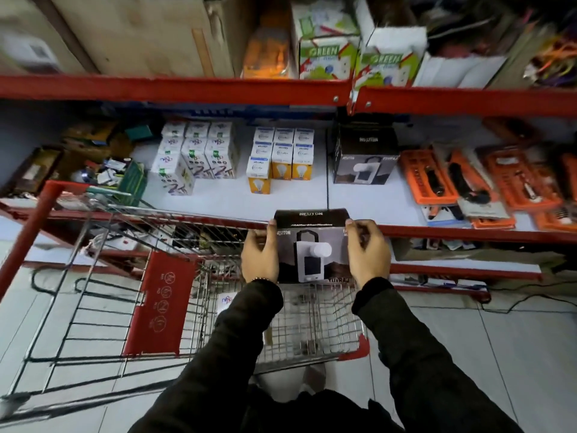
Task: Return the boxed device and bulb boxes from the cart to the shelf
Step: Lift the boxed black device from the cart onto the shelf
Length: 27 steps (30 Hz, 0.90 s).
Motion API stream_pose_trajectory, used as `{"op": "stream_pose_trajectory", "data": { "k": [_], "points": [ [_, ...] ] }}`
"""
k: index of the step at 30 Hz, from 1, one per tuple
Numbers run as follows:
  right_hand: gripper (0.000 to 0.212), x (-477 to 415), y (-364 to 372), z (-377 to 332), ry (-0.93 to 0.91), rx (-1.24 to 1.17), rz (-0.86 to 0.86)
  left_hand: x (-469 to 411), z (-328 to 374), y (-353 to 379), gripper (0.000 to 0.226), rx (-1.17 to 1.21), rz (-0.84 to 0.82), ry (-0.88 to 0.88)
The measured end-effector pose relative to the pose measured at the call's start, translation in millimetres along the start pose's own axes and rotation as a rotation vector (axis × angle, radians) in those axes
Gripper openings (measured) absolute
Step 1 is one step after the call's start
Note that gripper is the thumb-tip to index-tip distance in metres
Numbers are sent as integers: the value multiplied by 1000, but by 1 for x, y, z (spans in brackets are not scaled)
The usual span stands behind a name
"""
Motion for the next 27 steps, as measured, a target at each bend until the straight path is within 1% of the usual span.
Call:
{"op": "stream_pose_trajectory", "data": {
  "k": [4,6,9,11,14,18,21,27],
  "points": [
    [10,-27,-35,-6,-3,-35,99,1,31,44,26,44,-81,75],
    [10,-45,-48,0,26,-66,128,-1,41,71,24,29,-136,96],
    [15,-73,-62,14,67,-34,135,-9,53,109,24,-50,-204,150],
    [20,-90,-67,19,73,11,105,-17,53,135,26,-104,-259,168],
    [29,-113,-61,30,107,72,2,-28,45,169,30,-152,-326,149],
    [35,-140,-46,42,136,104,-64,-41,36,199,33,-213,-348,102],
    [36,-152,-39,48,163,173,-87,-47,31,213,35,-264,-372,94],
    [36,-165,-33,53,147,228,-128,-54,29,222,33,-254,-345,91]
  ]
}}
Point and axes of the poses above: each hand's wrist, its own x-axis away from the middle knuckle, its own y-axis out of the palm, z = x × y, the point moved 9 cm from there along -x, towards the middle knuckle, and after that the axes turned 10 degrees about x, right-handed, at the moved point
